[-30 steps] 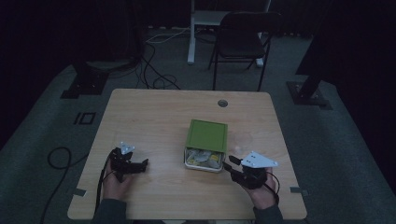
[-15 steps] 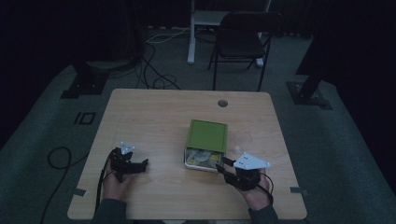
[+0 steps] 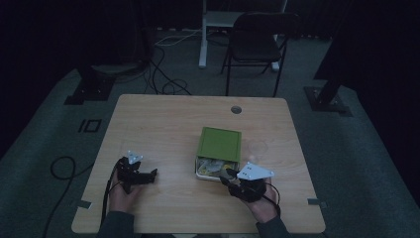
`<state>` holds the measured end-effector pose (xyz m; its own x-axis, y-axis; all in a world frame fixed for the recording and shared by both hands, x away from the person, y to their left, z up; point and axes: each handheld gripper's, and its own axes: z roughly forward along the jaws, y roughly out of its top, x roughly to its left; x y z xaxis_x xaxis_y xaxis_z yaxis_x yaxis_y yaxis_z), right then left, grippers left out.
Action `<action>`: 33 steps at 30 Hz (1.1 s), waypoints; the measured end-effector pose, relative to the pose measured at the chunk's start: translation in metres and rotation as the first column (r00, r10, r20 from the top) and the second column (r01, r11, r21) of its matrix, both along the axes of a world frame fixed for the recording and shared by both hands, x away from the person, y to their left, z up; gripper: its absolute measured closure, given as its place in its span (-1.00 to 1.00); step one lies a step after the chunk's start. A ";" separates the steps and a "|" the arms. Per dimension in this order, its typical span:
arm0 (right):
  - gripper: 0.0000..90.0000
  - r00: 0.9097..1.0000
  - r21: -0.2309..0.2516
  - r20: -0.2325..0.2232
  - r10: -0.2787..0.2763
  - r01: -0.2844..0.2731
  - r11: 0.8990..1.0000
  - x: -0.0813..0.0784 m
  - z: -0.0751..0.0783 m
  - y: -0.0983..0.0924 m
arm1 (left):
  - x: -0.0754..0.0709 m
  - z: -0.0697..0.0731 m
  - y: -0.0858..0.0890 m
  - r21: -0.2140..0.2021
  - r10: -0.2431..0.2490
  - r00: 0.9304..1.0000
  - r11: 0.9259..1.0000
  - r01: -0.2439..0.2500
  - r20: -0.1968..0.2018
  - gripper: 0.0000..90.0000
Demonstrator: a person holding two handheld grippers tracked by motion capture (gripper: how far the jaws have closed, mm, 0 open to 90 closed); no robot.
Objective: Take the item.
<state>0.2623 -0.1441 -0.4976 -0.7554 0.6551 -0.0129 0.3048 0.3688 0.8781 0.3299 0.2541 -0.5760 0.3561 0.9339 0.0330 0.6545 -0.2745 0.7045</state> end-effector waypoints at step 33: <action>0.37 0.996 -0.081 -0.069 0.053 -0.058 0.995 0.024 -0.037 0.042 | 0.000 0.000 0.000 0.000 0.000 1.000 1.000 0.000 0.000 -0.92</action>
